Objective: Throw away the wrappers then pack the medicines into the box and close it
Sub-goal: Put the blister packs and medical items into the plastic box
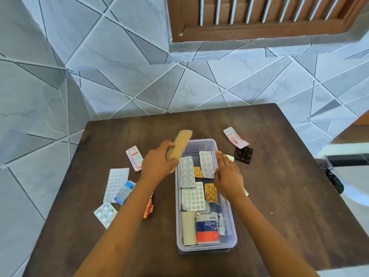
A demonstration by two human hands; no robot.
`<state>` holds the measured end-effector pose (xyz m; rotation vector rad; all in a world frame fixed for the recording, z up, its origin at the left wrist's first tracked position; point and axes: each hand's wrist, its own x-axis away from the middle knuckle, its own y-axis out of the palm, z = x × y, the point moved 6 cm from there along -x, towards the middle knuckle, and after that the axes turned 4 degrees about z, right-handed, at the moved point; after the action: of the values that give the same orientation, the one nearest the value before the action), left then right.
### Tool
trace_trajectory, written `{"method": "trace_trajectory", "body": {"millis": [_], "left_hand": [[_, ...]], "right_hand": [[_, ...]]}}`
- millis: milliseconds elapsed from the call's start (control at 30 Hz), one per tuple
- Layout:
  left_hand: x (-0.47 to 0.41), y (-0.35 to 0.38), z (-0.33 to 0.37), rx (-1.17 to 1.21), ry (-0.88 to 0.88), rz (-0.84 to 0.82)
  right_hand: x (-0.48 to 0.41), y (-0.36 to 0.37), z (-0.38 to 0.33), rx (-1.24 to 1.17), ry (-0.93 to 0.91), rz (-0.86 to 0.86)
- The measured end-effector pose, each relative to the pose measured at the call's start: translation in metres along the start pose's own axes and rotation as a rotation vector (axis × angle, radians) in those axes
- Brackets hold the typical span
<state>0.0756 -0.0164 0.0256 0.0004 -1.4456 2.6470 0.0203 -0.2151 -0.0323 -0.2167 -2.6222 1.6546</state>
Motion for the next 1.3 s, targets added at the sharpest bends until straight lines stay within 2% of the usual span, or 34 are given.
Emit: {"method": "trace_trajectory", "body": {"millis": [100, 200, 267, 467, 533, 633, 700, 833, 933, 1000, 1100, 1167, 1300], "left_hand": [[0.013, 0.023, 0.023, -0.206, 0.091, -0.158], [0.015, 0.047, 0.037, -0.408, 0.137, -0.091], [0.013, 0.062, 0.041, -0.429, 0.113, -0.064], [0.015, 0.093, 0.05, -0.6, 0.155, -0.131], [0.007, 0.093, 0.046, -0.622, 0.165, -0.168], [-0.005, 0.092, 0.034, -0.55, 0.134, -0.303], [-0.009, 0.092, 0.03, -0.532, 0.142, -0.362], [-0.009, 0.091, 0.03, -0.536, 0.136, -0.342], [-0.011, 0.09, 0.028, -0.518, 0.1, -0.314], [-0.013, 0.087, 0.024, -0.49, 0.07, -0.308], [-0.014, 0.083, 0.022, -0.479, 0.07, -0.302], [-0.015, 0.081, 0.02, -0.467, 0.066, -0.309], [-0.018, 0.082, 0.018, -0.423, 0.039, -0.305]], "right_hand": [[0.004, -0.003, 0.002, 0.014, 0.063, 0.014], [0.012, -0.002, 0.003, -0.03, 0.118, 0.008], [0.021, 0.0, 0.008, -0.073, 0.147, 0.007], [0.033, 0.003, 0.03, -0.187, 0.205, 0.044], [0.033, 0.001, 0.046, -0.092, 0.266, 0.043], [0.038, 0.01, 0.07, 0.113, 0.327, -0.124], [0.037, 0.013, 0.078, 0.107, 0.335, -0.166], [0.022, -0.014, 0.075, -0.062, 0.31, 0.007], [-0.007, -0.047, 0.045, -0.143, 0.095, 0.164], [-0.029, -0.054, 0.014, -0.115, -0.106, 0.169], [-0.05, -0.032, -0.03, 0.159, -0.33, -0.01], [-0.059, -0.01, -0.046, 0.359, -0.412, -0.157], [-0.077, -0.001, -0.061, 0.465, -0.502, -0.221]]}}
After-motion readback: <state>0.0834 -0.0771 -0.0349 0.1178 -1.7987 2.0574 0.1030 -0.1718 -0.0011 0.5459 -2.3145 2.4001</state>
